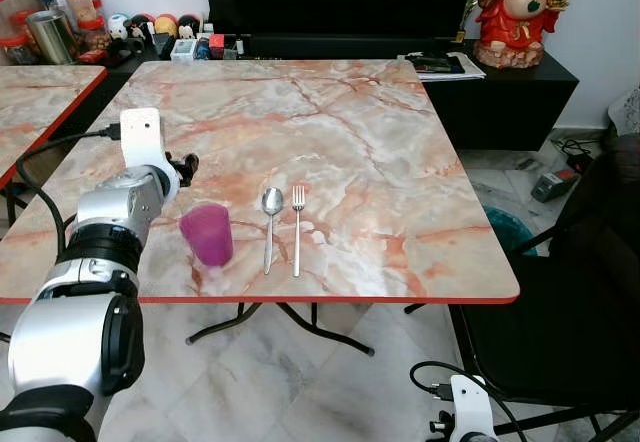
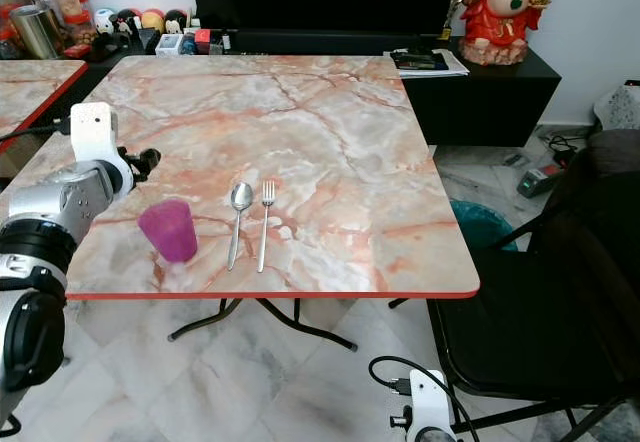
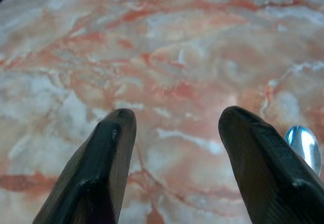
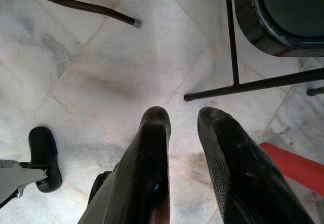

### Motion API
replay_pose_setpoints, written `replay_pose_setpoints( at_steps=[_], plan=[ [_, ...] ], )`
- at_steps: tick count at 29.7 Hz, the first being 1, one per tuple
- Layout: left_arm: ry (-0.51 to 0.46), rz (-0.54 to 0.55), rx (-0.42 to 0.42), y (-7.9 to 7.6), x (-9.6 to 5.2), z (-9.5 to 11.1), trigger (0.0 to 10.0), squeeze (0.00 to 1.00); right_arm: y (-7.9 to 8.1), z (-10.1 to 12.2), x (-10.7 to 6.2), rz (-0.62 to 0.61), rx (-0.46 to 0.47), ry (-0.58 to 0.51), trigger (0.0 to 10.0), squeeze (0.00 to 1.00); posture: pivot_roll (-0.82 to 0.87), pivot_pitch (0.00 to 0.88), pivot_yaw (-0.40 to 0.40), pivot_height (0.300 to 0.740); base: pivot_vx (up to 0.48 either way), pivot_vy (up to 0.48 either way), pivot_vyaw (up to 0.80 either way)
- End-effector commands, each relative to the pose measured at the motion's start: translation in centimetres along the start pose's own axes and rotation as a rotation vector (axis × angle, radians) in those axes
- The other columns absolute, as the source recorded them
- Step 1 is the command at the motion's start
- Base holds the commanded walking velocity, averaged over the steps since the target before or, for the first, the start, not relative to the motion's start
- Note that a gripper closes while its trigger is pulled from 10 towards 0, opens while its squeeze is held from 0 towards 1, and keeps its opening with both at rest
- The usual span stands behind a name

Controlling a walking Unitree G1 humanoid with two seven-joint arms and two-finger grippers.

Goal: Setting the table

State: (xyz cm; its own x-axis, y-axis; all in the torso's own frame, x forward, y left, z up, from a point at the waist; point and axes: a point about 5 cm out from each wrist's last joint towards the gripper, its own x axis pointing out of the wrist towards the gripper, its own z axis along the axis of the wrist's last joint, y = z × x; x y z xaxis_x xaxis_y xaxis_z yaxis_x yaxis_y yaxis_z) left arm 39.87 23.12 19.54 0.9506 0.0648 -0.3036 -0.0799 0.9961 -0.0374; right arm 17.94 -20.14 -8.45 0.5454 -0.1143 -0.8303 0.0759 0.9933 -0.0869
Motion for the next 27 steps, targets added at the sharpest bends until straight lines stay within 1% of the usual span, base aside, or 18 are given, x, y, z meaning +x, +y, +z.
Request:
replay_pose_setpoints(
  at_steps=[1, 3, 4, 9, 10, 11, 14, 15, 18, 20, 21, 23, 25, 27],
  plan=[
    [-0.002, -0.006, 0.008, 0.0, -0.2, 0.1, 10.0, 0.00, 0.0, 0.0, 0.0, 0.002, 0.013, -0.001, 10.0, 0.00, 0.08, 0.000, -0.001, 0.740, 0.000, 0.000, 0.00],
    [0.008, -0.013, 0.013, 0.1, -0.4, -0.2, 10.0, 0.00, 0.0, 0.0, 0.0, 0.002, 0.013, -0.001, 10.0, 0.00, 0.08, 0.000, -0.001, 0.740, 0.000, 0.000, 0.00],
    [0.021, -0.019, 0.020, 0.4, -0.7, -0.5, 10.0, 0.00, 0.0, 0.0, 0.0, 0.001, 0.012, -0.001, 10.0, 0.00, 0.08, 0.000, -0.003, 0.740, 0.000, 0.000, 0.00],
    [0.029, -0.024, 0.019, 0.8, -1.1, -0.6, 10.0, 0.00, 0.0, 0.0, 0.0, 0.001, 0.013, -0.001, 10.0, 0.00, 0.08, 0.000, -0.003, 0.740, 0.000, 0.000, 0.00],
    [0.040, -0.027, 0.026, 1.3, -1.6, -0.8, 10.0, 0.00, -0.1, 0.0, 0.0, 0.000, 0.013, 0.000, 10.0, 0.00, 0.08, 0.000, -0.001, 0.740, 0.000, 0.000, 0.00],
    [0.040, -0.027, 0.026, 1.3, -1.6, -0.8, 10.0, 0.00, -0.1, 0.0, 0.0, 0.000, 0.013, 0.000, 10.0, 0.00, 0.08, 0.000, -0.001, 0.740, 0.000, 0.000, 0.00],
    [0.067, -0.064, 0.048, 1.8, -3.5, -1.4, 10.0, 0.00, -0.2, 0.0, 0.0, 0.000, 0.010, 0.001, 10.0, 0.00, 0.09, 0.000, -0.006, 0.740, 0.000, 0.000, 0.00],
    [0.067, -0.064, 0.048, 1.8, -3.5, -1.4, 10.0, 0.00, -0.2, 0.0, 0.0, 0.000, 0.010, 0.001, 10.0, 0.00, 0.09, 0.000, -0.006, 0.740, 0.000, 0.000, 0.00],
    [0.072, -0.081, 0.054, 1.9, -4.5, -1.5, 10.0, 0.00, -0.2, 0.0, 0.0, 0.000, 0.006, 0.002, 10.0, 0.00, 0.09, 0.000, -0.010, 0.740, 0.000, 0.000, 0.00],
    [0.083, -0.098, 0.031, 1.8, -5.1, -1.5, 10.0, 0.00, -0.2, 0.0, 0.0, 0.001, 0.004, 0.002, 10.0, 0.00, 0.09, 0.000, -0.010, 0.740, 0.000, 0.000, 0.00],
    [0.083, -0.098, 0.031, 1.8, -5.1, -1.5, 10.0, 0.00, -0.2, 0.0, 0.0, 0.001, 0.004, 0.002, 10.0, 0.00, 0.09, 0.000, -0.010, 0.740, 0.000, 0.000, 0.00],
    [0.096, -0.124, 0.006, 1.6, -5.4, -1.7, 10.0, 0.00, -0.3, 0.0, 0.0, 0.001, 0.003, 0.002, 10.0, 0.00, 0.09, 0.000, -0.009, 0.740, 0.000, 0.000, 0.00],
    [0.096, -0.124, 0.006, 1.6, -5.4, -1.7, 10.0, 0.00, -0.3, 0.0, 0.0, 0.001, 0.003, 0.002, 10.0, 0.00, 0.09, 0.000, -0.009, 0.740, 0.000, 0.000, 0.00],
    [0.110, -0.166, -0.033, 1.1, -5.5, -2.1, 10.0, 0.00, -0.3, 0.0, 0.0, 0.002, 0.002, 0.001, 10.0, 0.00, 0.09, 0.000, -0.007, 0.740, 0.000, 0.000, 0.00]
  ],
)
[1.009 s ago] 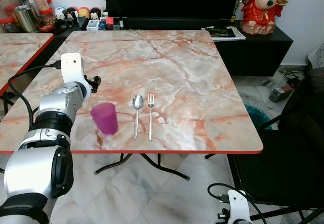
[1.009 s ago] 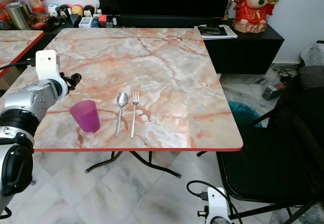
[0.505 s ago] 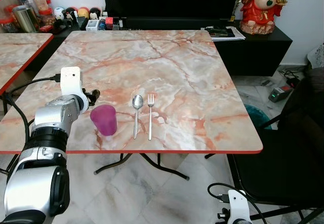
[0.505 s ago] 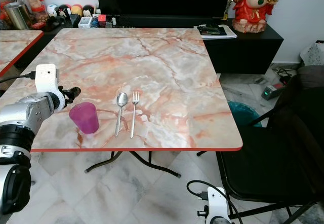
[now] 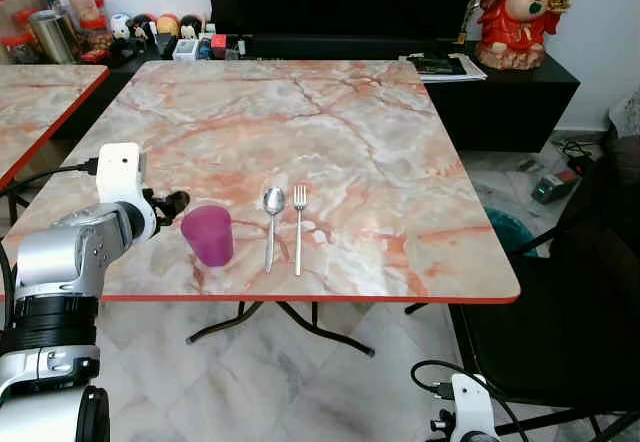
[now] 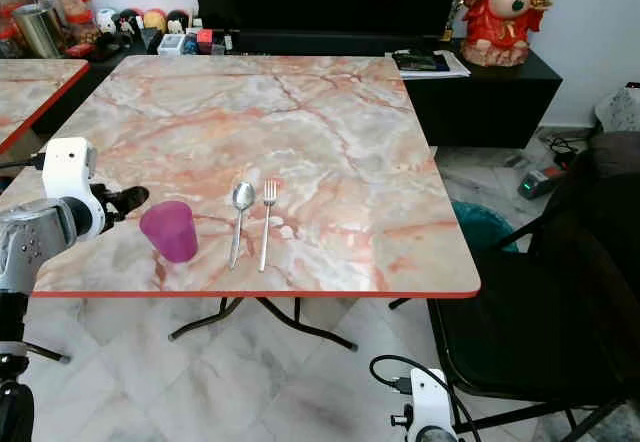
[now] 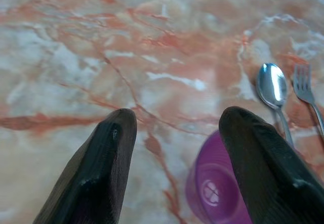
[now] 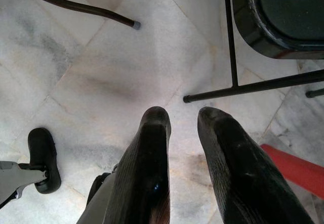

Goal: Setting the table

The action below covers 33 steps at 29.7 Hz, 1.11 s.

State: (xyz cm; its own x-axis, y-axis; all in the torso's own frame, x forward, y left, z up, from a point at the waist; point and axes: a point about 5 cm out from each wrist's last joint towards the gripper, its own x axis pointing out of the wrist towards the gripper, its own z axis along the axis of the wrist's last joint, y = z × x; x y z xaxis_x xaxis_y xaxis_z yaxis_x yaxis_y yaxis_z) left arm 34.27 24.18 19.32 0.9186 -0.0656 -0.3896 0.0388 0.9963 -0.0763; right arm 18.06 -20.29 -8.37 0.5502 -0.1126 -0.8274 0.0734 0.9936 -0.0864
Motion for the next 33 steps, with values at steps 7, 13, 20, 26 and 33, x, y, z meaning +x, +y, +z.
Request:
replay_pose_setpoints(
  at_steps=[7, 13, 20, 26, 33],
  plan=[
    [0.053, -0.063, -0.061, -1.1, -0.5, -1.3, 10.0, 0.00, -0.1, -0.2, 0.0, -0.002, 0.010, 0.007, 10.0, 0.00, 0.08, 0.000, 0.000, 0.740, 0.000, 0.000, 0.00],
    [0.099, -0.032, -0.060, -0.5, -0.8, -2.7, 10.0, 0.00, 0.0, -0.3, 0.0, -0.001, 0.012, 0.008, 10.0, 0.00, 0.09, 0.000, 0.001, 0.740, 0.000, 0.000, 0.00],
    [0.093, -0.001, -0.064, -0.1, -1.0, -2.5, 10.0, 0.00, -0.1, -0.2, 0.0, 0.000, 0.010, 0.007, 10.0, 0.00, 0.09, 0.000, 0.000, 0.740, 0.000, 0.000, 0.00],
    [0.098, 0.017, -0.114, 0.1, -0.6, -3.2, 10.0, 0.00, 0.0, -0.2, 0.0, 0.000, 0.009, 0.007, 10.0, 0.00, 0.08, 0.000, 0.000, 0.740, 0.000, 0.000, 0.00],
    [0.118, 0.040, -0.200, 0.0, 0.3, -4.9, 10.0, 0.00, 0.0, -0.2, 0.0, 0.000, 0.009, 0.007, 10.0, 0.00, 0.07, 0.000, 0.001, 0.740, 0.000, 0.000, 0.00]
  ],
)
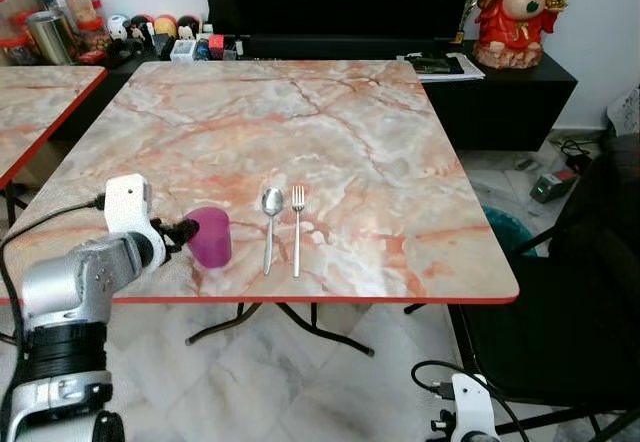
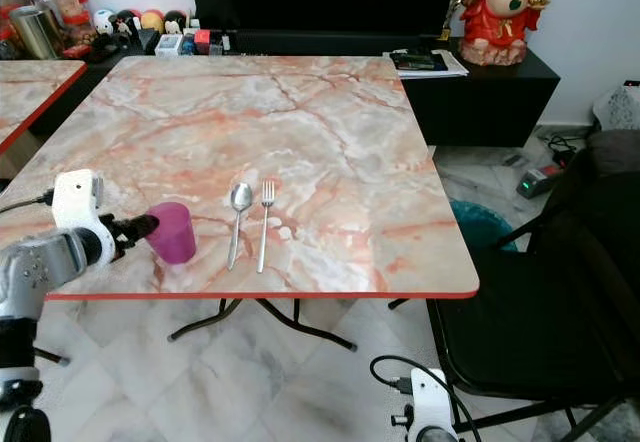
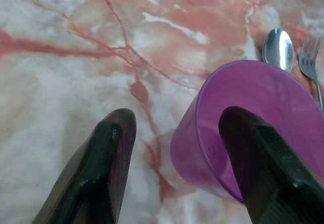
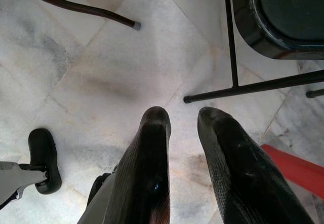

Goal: Setting the table

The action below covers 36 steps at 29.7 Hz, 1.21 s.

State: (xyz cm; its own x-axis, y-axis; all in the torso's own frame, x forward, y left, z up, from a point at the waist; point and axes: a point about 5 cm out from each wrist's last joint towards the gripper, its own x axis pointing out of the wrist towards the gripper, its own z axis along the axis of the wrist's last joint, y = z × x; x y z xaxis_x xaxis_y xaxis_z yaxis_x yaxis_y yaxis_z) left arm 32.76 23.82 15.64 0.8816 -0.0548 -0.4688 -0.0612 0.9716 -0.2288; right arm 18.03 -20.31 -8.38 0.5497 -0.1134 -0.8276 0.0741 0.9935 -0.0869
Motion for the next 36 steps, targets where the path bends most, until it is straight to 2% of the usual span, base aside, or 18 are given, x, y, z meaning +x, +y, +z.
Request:
replay_pose_setpoints(
  at_steps=[1, 3, 4, 5, 6, 27, 36],
  plan=[
    [0.031, 0.025, -0.025, 0.3, 0.4, -1.0, 10.0, 0.00, 0.0, -0.2, 0.0, 0.001, 0.009, 0.006, 10.0, 0.00, 0.07, 0.000, 0.001, 0.740, 0.000, 0.000, 0.00],
    [0.031, 0.028, -0.028, 0.2, 0.5, -1.0, 10.0, 0.00, 0.0, -0.2, 0.0, 0.001, 0.009, 0.006, 10.0, 0.00, 0.07, 0.000, 0.001, 0.740, 0.000, 0.000, 0.00],
    [0.023, 0.032, -0.036, 0.2, 0.5, -0.9, 8.8, 0.00, 0.0, -0.2, 0.0, -0.001, 0.011, 0.006, 10.0, 0.00, 0.07, 0.000, -0.001, 0.740, 0.000, 0.000, 0.00],
    [0.023, 0.032, -0.036, 0.2, 0.5, -0.9, 8.8, 0.00, 0.0, -0.2, 0.0, -0.001, 0.011, 0.006, 10.0, 0.00, 0.07, 0.000, -0.001, 0.740, 0.000, 0.000, 0.00],
    [0.014, 0.042, -0.037, 0.3, 0.5, -0.7, 0.0, 0.00, 0.0, -0.2, 0.0, -0.001, 0.010, 0.006, 10.0, 0.00, 0.07, 0.000, -0.001, 0.740, 0.000, 0.000, 0.00],
    [-0.015, 0.048, -0.054, 0.6, 0.3, -0.1, 0.0, 0.00, 0.0, -0.2, 0.0, 0.001, 0.008, 0.005, 10.0, 0.00, 0.08, 0.000, -0.001, 0.740, 0.000, 0.000, 0.00],
    [-0.040, 0.031, -0.070, 0.1, 0.4, 0.1, 0.0, 0.00, 0.0, -0.2, 0.0, 0.002, 0.008, 0.005, 10.0, 0.00, 0.08, 0.000, -0.001, 0.740, 0.000, 0.000, 0.00]
  ],
)
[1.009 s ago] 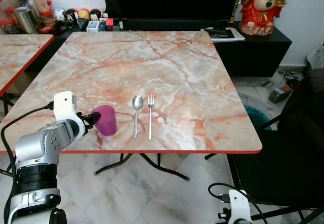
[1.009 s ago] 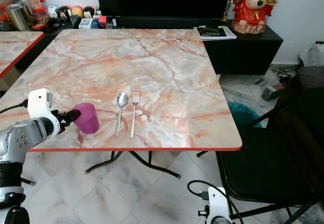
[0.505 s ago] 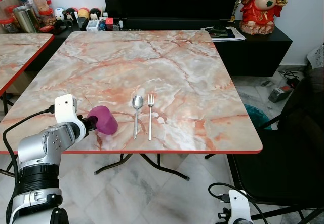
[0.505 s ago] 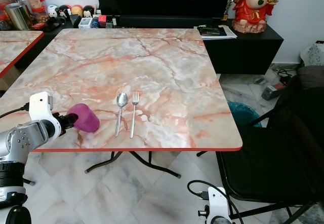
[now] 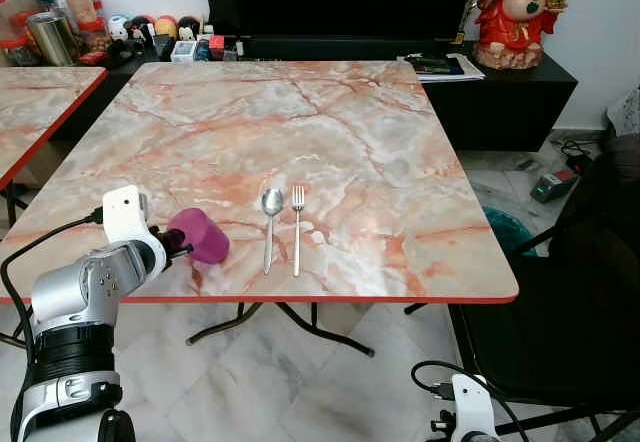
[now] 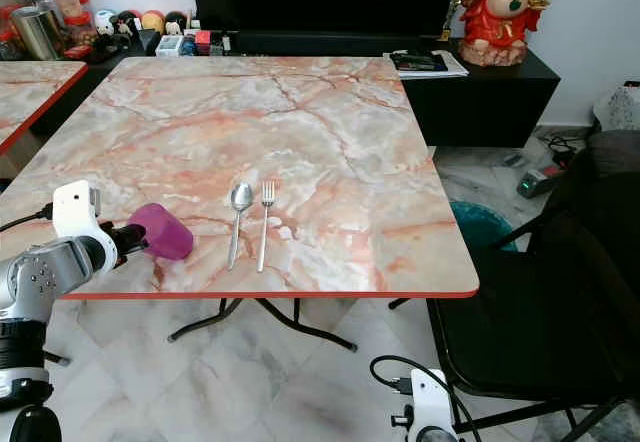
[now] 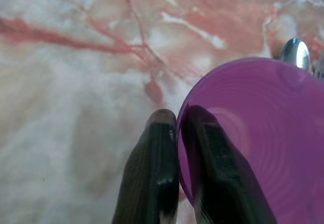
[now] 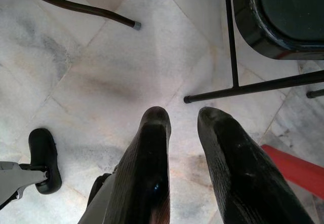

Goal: Setting the table

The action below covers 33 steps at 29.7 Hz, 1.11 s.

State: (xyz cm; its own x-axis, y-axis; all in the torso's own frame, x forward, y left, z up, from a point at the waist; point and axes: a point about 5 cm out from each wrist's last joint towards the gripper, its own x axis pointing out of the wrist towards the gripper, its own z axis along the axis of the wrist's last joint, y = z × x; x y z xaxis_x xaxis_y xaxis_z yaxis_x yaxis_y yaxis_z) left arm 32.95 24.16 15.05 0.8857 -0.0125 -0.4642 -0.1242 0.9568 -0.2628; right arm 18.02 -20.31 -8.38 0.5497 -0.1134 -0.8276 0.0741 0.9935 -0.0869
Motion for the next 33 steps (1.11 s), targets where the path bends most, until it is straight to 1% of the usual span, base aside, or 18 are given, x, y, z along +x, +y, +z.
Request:
replay_pose_setpoints(
  at_steps=[1, 7, 8, 9, 10, 11, 12, 13, 14, 16, 21, 22, 23, 26, 28, 30, 31, 33],
  plan=[
    [-0.023, -0.010, -0.012, -0.4, -0.1, 0.4, 0.0, 0.00, 0.0, -0.2, 0.0, 0.002, 0.009, 0.005, 10.0, 0.00, 0.08, 0.000, -0.001, 0.740, 0.000, 0.000, 0.00],
    [-0.044, -0.022, -0.017, -0.7, -0.1, 0.4, 0.0, 0.00, 0.0, -0.2, 0.0, 0.002, 0.009, 0.005, 10.0, 0.00, 0.08, 0.000, -0.003, 0.740, 0.000, 0.000, 0.00],
    [-0.064, -0.021, -0.020, -0.7, -0.1, 0.6, 0.0, 0.00, 0.0, -0.2, 0.0, 0.003, 0.009, 0.005, 10.0, 0.00, 0.08, 0.000, -0.003, 0.740, 0.000, 0.000, 0.00],
    [-0.128, -0.020, -0.020, -0.7, -0.3, 1.3, 0.0, 0.00, 0.0, -0.2, 0.0, 0.003, 0.008, 0.005, 10.0, 0.00, 0.08, 0.000, -0.003, 0.740, 0.000, 0.000, 0.00],
    [-0.128, -0.020, -0.020, -0.7, -0.3, 1.3, 0.0, 0.00, 0.0, -0.2, 0.0, 0.003, 0.008, 0.005, 10.0, 0.00, 0.08, 0.000, -0.003, 0.740, 0.000, 0.000, 0.00],
    [-0.214, -0.018, -0.001, -0.7, -0.5, 2.2, 0.0, 0.00, 0.0, -0.2, 0.0, 0.003, 0.007, 0.005, 10.0, 0.00, 0.08, 0.000, -0.003, 0.740, 0.000, 0.000, 0.00],
    [-0.293, 0.025, 0.078, -0.5, -0.7, 2.9, 2.6, 0.00, 0.0, -0.2, 0.0, 0.003, 0.006, 0.005, 10.0, 0.00, 0.08, 0.000, -0.004, 0.740, 0.000, 0.000, 0.00],
    [-0.346, 0.054, 0.138, -0.5, -0.9, 3.4, 2.6, 0.00, 0.0, -0.2, 0.0, 0.003, 0.006, 0.005, 10.0, 0.00, 0.08, 0.000, -0.004, 0.740, 0.000, 0.000, 0.00],
    [-0.395, 0.043, 0.153, -0.8, -1.1, 3.6, 10.0, 0.00, -0.1, -0.2, 0.0, 0.003, 0.005, 0.005, 10.0, 0.00, 0.08, 0.000, -0.004, 0.740, 0.000, 0.000, 0.00],
    [-0.496, 0.011, 0.096, -1.7, -1.5, 4.2, 10.0, 0.00, -0.1, -0.2, 0.0, 0.002, 0.004, 0.006, 10.0, 0.00, 0.08, 0.000, -0.008, 0.740, 0.000, 0.000, 0.00],
    [-0.569, 0.004, 0.130, -2.6, -1.6, 4.0, 10.0, 0.00, -0.1, -0.2, 0.0, 0.001, 0.003, 0.007, 10.0, 0.00, 0.07, 0.000, -0.007, 0.740, 0.000, 0.000, 0.00],
    [-0.591, 0.000, 0.151, -2.7, -1.6, 3.9, 10.0, 0.00, -0.1, -0.2, 0.0, 0.001, 0.004, 0.006, 10.0, 0.00, 0.07, 0.000, -0.006, 0.740, 0.000, 0.000, 0.00],
    [-0.630, 0.015, 0.229, -2.6, -1.6, 3.6, 10.0, 0.00, -0.1, -0.1, 0.0, 0.001, 0.008, 0.003, 10.0, 0.00, 0.07, 0.000, -0.005, 0.740, 0.000, 0.000, 0.00],
    [-0.680, 0.053, 0.200, -1.4, -1.7, 2.8, 10.0, 0.00, 0.0, -0.1, 0.0, 0.006, 0.035, -0.014, 10.0, 0.00, 0.07, 0.000, -0.004, 0.740, 0.000, 0.000, 0.00],
    [-0.689, 0.088, 0.236, -0.8, -1.8, 2.4, 10.0, 0.00, 0.0, 0.0, 0.0, 0.010, 0.040, -0.021, 10.0, 0.00, 0.07, 0.000, -0.004, 0.740, 0.000, 0.000, 0.00],
    [-0.703, 0.159, 0.229, 0.9, -2.1, 2.2, 10.0, 0.00, 0.0, 0.1, -0.1, 0.012, 0.048, -0.033, 10.0, 0.00, 0.07, 0.000, -0.005, 0.740, 0.000, 0.000, 0.00],
    [-0.703, 0.159, 0.229, 0.9, -2.1, 2.2, 10.0, 0.00, 0.0, 0.1, -0.1, 0.012, 0.048, -0.033, 10.0, 0.00, 0.07, 0.000, -0.005, 0.740, 0.000, 0.000, 0.00],
    [-0.726, 0.191, 0.258, 1.8, -2.4, 2.4, 10.0, 0.00, 0.0, 0.1, -0.1, 0.012, 0.049, -0.036, 10.0, 0.00, 0.07, 0.000, -0.008, 0.740, 0.000, 0.000, 0.00]
  ],
)
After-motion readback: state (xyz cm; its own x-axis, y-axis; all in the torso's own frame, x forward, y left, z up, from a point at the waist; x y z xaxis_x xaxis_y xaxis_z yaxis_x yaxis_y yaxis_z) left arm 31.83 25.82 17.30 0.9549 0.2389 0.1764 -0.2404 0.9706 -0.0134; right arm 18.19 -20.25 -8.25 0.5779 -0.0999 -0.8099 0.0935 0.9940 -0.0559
